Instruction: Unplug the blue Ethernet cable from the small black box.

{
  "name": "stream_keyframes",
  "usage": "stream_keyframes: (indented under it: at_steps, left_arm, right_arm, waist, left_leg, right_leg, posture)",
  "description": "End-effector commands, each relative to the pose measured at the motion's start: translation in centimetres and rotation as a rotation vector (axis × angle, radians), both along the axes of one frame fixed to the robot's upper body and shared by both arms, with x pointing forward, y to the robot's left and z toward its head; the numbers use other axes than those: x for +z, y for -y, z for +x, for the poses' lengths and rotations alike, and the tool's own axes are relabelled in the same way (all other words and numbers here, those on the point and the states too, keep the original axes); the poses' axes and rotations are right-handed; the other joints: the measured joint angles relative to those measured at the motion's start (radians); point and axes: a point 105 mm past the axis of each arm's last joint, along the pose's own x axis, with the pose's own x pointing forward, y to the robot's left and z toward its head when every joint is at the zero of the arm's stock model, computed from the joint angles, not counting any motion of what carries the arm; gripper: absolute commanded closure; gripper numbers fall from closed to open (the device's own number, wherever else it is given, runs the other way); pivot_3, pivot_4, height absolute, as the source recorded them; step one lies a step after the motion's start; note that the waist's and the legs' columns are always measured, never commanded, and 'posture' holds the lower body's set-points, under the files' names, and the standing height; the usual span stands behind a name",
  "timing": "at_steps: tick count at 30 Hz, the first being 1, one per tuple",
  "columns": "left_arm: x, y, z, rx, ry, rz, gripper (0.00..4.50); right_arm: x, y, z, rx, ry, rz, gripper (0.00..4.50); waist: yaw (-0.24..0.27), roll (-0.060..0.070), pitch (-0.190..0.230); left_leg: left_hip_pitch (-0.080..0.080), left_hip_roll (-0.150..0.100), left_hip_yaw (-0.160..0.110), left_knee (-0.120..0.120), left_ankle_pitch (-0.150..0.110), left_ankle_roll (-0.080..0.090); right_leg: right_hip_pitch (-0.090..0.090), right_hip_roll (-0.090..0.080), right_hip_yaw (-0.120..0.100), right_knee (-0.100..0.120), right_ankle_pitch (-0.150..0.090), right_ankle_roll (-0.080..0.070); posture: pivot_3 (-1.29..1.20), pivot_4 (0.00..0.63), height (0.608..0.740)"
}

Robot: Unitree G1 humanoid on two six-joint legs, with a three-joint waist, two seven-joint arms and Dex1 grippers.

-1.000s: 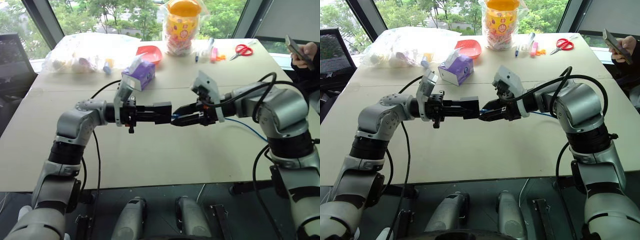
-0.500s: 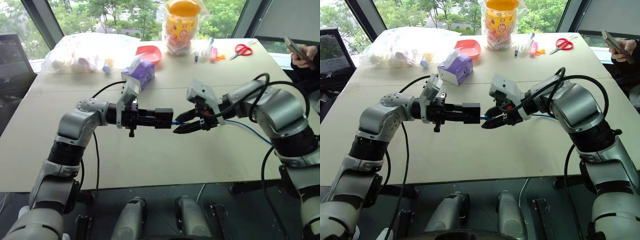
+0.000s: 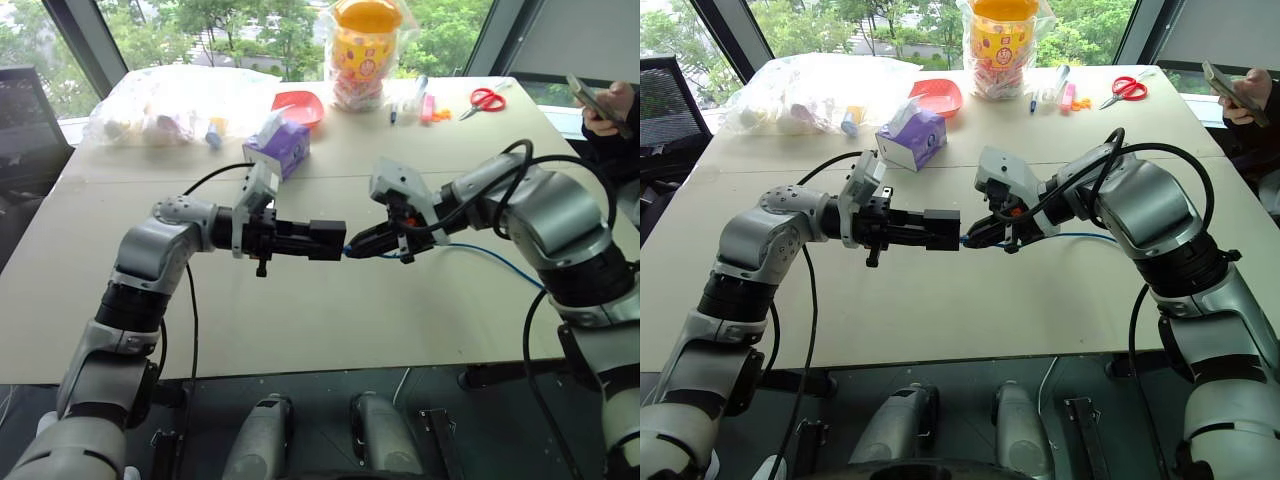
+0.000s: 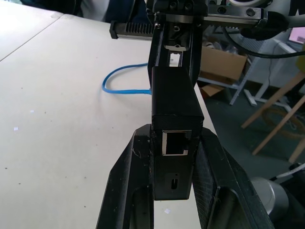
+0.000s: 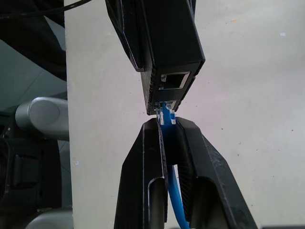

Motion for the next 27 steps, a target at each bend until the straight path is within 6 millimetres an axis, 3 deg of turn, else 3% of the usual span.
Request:
stream_keyframes:
  at_steps: [1, 11, 21, 23, 27]
  left_arm:
    - [0.7, 0.4, -0.5, -0.023, 0.045, -0.008, 4.02]
    - [0.4, -0.4, -0.6, -0.009, 0.048, 0.007, 4.02]
    - [-0.3, -3.4, -0.7, 0.055, 0.046, 0.061, 4.02]
    - [-0.5, -3.8, -0.6, 0.073, 0.052, 0.072, 4.02]
    - [-1.6, -3.4, 0.7, 0.148, 0.128, 0.085, 4.02]
  right_arm:
    - [1.4, -0.6, -0.2, 0.032, 0.044, 0.018, 4.48]
    - [0.2, 0.2, 0.2, 0.009, 0.054, -0.020, 4.48]
    - [-2.4, 4.5, 1.3, -0.138, -0.031, -0.054, 4.48]
    - [-2.7, 5.3, 2.1, -0.181, 0.013, -0.066, 4.48]
    - [-2.5, 7.0, 7.4, -0.448, 0.241, -0.062, 4.48]
  waist:
    - [0.000, 0.000, 0.000]
    - [0.000, 0.000, 0.000]
    - [0.001, 0.000, 0.000]
    - [0.000, 0.000, 0.000]
    - [0.000, 0.000, 0.000]
  left_leg:
    - [0.000, 0.000, 0.000, 0.000, 0.000, 0.000]
    - [0.000, 0.000, 0.000, 0.000, 0.000, 0.000]
    - [-0.001, 0.000, 0.000, 0.000, 0.000, 0.000]
    - [-0.001, 0.000, 0.000, 0.000, 0.000, 0.000]
    - [-0.001, 0.000, 0.001, 0.000, 0.000, 0.000]
  right_leg:
    - [0.000, 0.000, 0.000, 0.000, 0.000, 0.000]
    - [0.000, 0.000, 0.000, 0.000, 0.000, 0.000]
    - [-0.001, -0.001, 0.000, 0.000, 0.000, 0.000]
    - [-0.001, 0.000, 0.000, 0.000, 0.000, 0.000]
    - [-0.001, 0.000, 0.000, 0.000, 0.000, -0.001]
  posture:
    - [0.00, 0.150, 0.740]
    - [0.00, 0.150, 0.740]
    - [0.00, 0.150, 0.740]
    - [0.00, 0.150, 0.740]
    - [0.00, 0.150, 0.740]
